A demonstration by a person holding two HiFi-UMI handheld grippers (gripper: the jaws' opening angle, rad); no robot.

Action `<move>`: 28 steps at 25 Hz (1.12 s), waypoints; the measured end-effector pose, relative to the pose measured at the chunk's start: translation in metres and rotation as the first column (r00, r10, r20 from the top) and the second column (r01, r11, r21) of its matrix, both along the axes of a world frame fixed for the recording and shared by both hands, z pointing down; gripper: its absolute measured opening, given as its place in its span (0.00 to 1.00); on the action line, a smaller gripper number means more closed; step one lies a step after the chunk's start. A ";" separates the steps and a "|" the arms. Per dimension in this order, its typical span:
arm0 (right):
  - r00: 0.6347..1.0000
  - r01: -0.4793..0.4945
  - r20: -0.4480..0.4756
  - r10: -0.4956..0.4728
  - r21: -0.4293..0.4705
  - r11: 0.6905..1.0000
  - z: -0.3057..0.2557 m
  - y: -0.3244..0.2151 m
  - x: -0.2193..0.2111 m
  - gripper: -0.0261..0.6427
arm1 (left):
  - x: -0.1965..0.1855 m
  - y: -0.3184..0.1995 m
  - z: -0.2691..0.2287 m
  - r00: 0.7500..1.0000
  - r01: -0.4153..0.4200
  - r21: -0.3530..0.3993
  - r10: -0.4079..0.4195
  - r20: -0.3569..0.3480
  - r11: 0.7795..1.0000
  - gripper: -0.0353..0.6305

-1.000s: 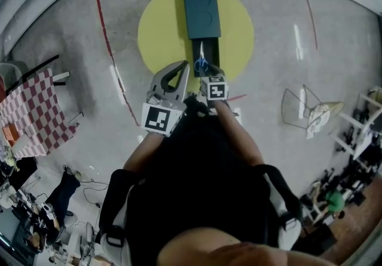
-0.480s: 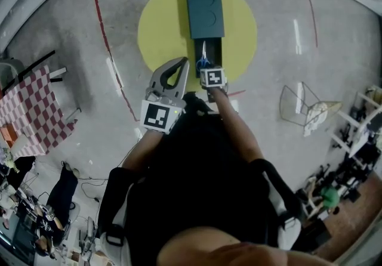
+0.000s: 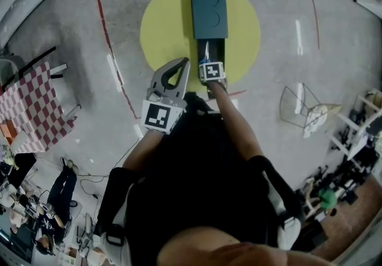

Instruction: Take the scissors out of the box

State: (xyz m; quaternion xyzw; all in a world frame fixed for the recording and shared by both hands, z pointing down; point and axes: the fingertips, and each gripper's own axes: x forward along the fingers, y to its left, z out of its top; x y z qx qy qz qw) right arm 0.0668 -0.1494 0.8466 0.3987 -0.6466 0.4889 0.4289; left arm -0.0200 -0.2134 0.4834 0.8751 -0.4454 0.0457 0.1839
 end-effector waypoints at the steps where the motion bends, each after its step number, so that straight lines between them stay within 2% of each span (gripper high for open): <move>1: 1.000 0.002 -0.011 -0.002 -0.007 1.000 0.002 0.000 0.001 0.24 | 0.000 0.000 0.000 1.000 0.002 0.001 -0.002 -0.002 1.000 0.03; 5: 0.977 0.003 -0.212 -0.020 -0.077 0.997 0.004 0.009 0.042 0.24 | 0.000 -0.002 -0.001 1.000 0.002 0.002 -0.002 -0.002 1.000 0.03; 6: 0.984 0.000 -0.179 -0.012 -0.063 0.998 0.003 0.005 0.036 0.24 | 0.000 -0.002 -0.001 1.000 0.003 0.001 -0.003 -0.002 1.000 0.03; 8: 0.999 -0.015 -0.045 0.014 -0.025 1.000 0.005 -0.002 0.010 0.22 | 0.002 -0.002 0.000 1.000 0.003 -0.002 -0.003 -0.001 1.000 0.03; 9: 1.000 -0.020 -0.025 0.020 -0.023 1.000 0.006 -0.002 0.006 0.19 | 0.003 -0.002 0.000 1.000 0.004 -0.002 -0.004 -0.002 1.000 0.03; 10: 0.999 -0.019 -0.046 0.018 -0.027 0.999 0.006 -0.001 0.011 0.18 | 0.003 -0.001 0.000 1.000 0.005 -0.004 -0.005 -0.002 1.000 0.03; 12: 0.983 -0.005 -0.182 -0.005 -0.054 0.999 0.006 0.004 0.039 0.17 | 0.003 0.000 0.001 1.000 0.007 -0.005 -0.007 -0.001 1.000 0.03; 13: 0.978 -0.005 -0.209 -0.008 -0.063 0.998 0.005 0.006 0.045 0.17 | 0.003 0.001 0.001 1.000 0.008 -0.003 -0.008 0.000 1.000 0.03; 16: 0.999 -0.024 -0.029 0.024 0.006 1.000 0.005 -0.009 0.008 0.17 | 0.001 0.002 0.001 1.000 0.008 0.004 -0.008 0.004 1.000 0.03; 17: 1.000 -0.027 -0.006 0.027 0.026 0.999 0.005 -0.013 0.005 0.16 | 0.001 0.003 0.000 1.000 0.008 0.004 -0.008 0.004 1.000 0.03; 19: 0.999 -0.034 -0.008 0.034 0.031 0.999 0.004 -0.014 0.008 0.16 | 0.001 0.006 0.000 1.000 0.010 0.004 -0.010 0.004 1.000 0.03; 24: 0.998 -0.047 -0.049 0.046 -0.025 0.999 -0.001 -0.001 0.019 0.16 | 0.001 0.011 -0.002 1.000 0.015 0.005 -0.015 0.004 1.000 0.03; 28: 0.998 -0.055 -0.026 0.056 0.015 0.998 -0.009 -0.007 0.020 0.16 | 0.005 0.015 -0.004 1.000 0.018 0.013 -0.018 0.002 1.000 0.03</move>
